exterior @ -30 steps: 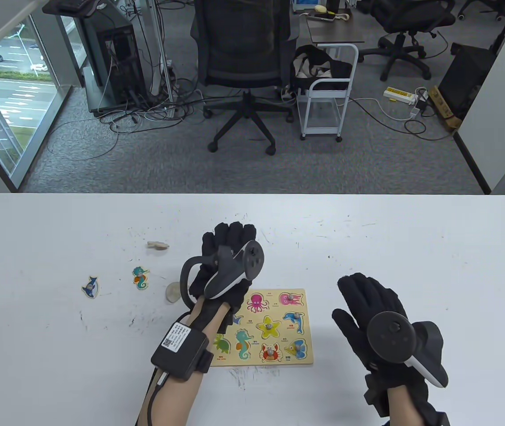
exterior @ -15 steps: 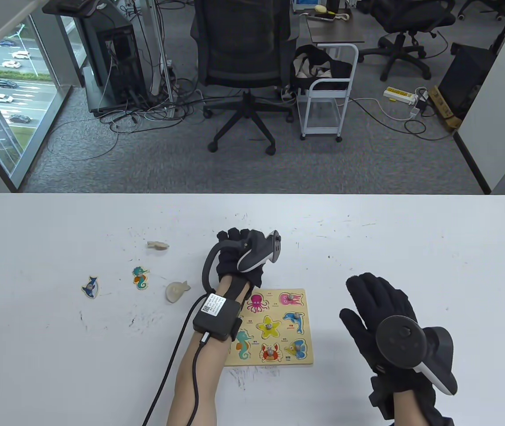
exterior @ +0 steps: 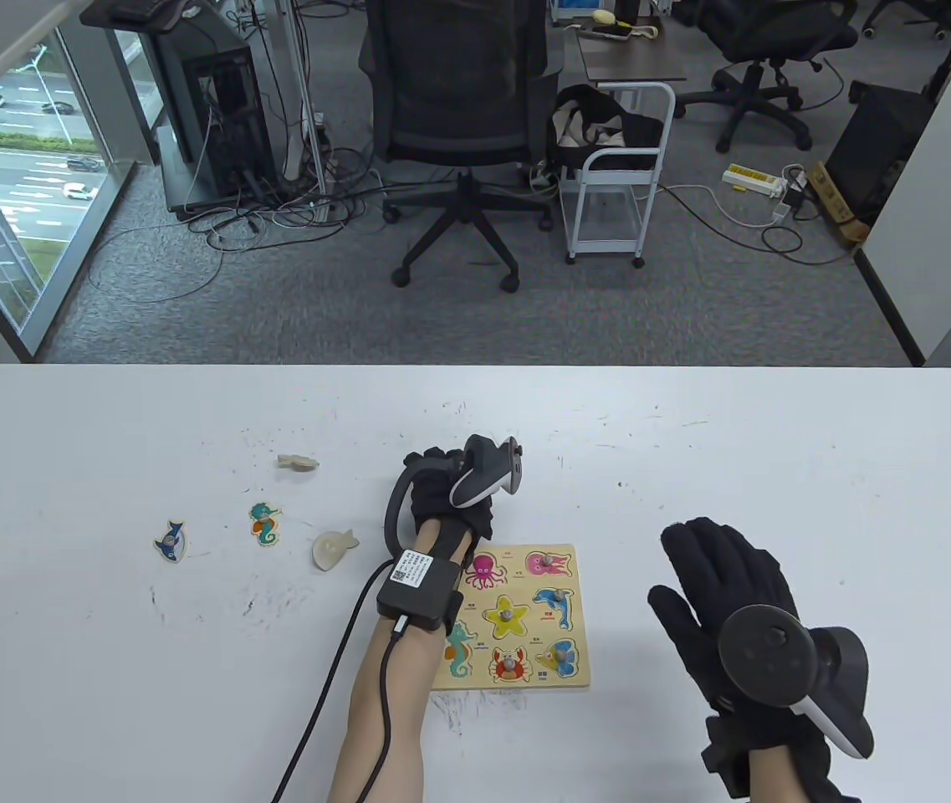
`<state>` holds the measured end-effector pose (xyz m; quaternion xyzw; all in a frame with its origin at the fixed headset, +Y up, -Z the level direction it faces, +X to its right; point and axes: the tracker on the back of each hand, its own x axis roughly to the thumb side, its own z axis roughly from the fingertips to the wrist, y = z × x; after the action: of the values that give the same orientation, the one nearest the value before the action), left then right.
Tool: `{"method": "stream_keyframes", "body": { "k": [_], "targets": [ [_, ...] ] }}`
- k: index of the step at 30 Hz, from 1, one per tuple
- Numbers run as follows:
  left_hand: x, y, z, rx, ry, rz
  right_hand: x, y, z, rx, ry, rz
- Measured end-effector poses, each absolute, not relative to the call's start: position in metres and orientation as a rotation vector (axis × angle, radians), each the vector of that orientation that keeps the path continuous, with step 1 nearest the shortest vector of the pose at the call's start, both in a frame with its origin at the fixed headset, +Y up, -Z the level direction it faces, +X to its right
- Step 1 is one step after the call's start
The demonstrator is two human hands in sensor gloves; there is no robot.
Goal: Fit puzzle pieces into frame
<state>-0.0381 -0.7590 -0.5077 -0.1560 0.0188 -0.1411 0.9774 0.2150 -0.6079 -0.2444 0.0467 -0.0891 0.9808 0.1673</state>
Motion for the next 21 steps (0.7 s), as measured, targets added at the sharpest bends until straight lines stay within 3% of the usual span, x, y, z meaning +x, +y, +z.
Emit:
{"method": "stream_keyframes", "body": {
  "k": [21],
  "targets": [
    [-0.0436, -0.7654, -0.513, -0.118, 0.054, -0.318, 0.2114, -0.6083, -0.2431, 0.123, -0.252, 2.819]
  ]
}}
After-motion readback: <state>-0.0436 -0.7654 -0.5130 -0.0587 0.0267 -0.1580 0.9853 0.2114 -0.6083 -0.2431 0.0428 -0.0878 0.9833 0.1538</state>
